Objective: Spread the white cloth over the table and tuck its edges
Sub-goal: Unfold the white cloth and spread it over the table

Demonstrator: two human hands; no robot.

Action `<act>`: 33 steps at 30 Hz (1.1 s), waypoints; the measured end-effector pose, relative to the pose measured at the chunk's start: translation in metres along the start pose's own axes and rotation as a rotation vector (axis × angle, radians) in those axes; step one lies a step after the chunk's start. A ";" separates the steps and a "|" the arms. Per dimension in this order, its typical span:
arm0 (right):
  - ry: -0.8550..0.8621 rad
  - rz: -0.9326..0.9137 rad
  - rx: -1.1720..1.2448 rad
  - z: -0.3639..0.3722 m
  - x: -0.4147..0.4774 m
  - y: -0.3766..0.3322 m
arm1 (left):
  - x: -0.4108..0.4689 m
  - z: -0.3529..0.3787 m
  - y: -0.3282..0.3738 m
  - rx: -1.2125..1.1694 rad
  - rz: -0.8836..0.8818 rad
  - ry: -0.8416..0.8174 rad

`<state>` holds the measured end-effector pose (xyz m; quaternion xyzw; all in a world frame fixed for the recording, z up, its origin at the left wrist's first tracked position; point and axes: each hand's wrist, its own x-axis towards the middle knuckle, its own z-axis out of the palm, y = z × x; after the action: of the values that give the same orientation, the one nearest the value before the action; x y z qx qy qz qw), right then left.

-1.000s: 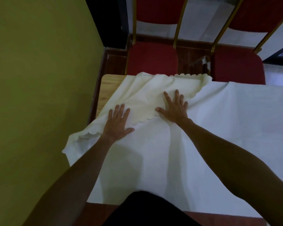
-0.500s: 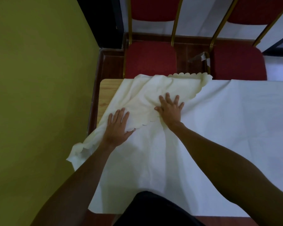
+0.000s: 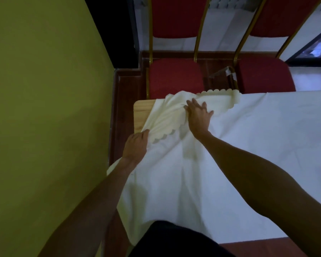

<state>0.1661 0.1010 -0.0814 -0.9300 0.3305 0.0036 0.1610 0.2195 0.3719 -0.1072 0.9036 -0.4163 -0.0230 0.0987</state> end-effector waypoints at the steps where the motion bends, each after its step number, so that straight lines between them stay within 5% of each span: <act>1: 0.026 0.050 0.019 -0.004 0.004 -0.020 | 0.006 -0.008 -0.013 -0.006 0.014 0.012; 5: 0.067 0.184 0.251 -0.014 0.027 -0.120 | 0.019 -0.051 -0.073 0.054 -0.041 0.064; 16: 0.118 -0.151 0.560 -0.052 0.065 -0.311 | 0.000 -0.127 -0.196 0.301 0.002 0.124; 24: 0.108 -0.293 0.560 -0.095 0.091 -0.340 | 0.028 -0.166 -0.218 0.342 -0.096 0.063; 33: -0.265 -0.325 0.191 -0.093 0.093 -0.299 | 0.022 -0.167 -0.231 0.098 -0.311 -0.017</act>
<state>0.4141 0.2341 0.0853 -0.9429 0.1510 0.0682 0.2889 0.4269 0.5281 0.0117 0.9607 -0.2727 -0.0255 0.0462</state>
